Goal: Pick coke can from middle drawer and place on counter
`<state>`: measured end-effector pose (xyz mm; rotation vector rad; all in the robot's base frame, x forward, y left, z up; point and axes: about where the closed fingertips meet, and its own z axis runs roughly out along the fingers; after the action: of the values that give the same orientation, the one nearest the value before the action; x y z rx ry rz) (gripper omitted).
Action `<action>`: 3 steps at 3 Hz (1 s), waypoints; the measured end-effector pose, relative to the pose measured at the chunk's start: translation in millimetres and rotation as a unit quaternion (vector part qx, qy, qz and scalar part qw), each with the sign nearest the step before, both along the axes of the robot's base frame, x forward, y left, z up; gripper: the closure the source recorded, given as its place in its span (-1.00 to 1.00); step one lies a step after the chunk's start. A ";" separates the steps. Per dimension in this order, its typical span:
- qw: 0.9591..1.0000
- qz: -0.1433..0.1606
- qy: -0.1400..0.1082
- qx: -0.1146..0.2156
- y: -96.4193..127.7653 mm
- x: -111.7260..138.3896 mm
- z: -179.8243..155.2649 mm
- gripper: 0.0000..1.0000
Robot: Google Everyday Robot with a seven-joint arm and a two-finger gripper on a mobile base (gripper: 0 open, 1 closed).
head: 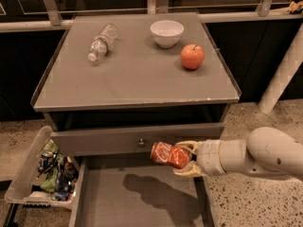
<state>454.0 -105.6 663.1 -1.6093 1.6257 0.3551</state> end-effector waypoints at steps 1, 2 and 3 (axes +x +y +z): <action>0.999 0.015 0.001 -0.028 4.9 1.4 13.2 1.00; 0.997 0.046 -0.024 -0.060 16.8 5.4 61.8 1.00; 0.993 0.076 -0.050 -0.078 28.7 17.0 115.1 1.00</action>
Offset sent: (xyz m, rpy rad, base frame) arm 0.0118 0.0291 0.1297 -0.1989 -0.1209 0.1664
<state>471.0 -76.9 778.2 -1.8459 1.4895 0.2256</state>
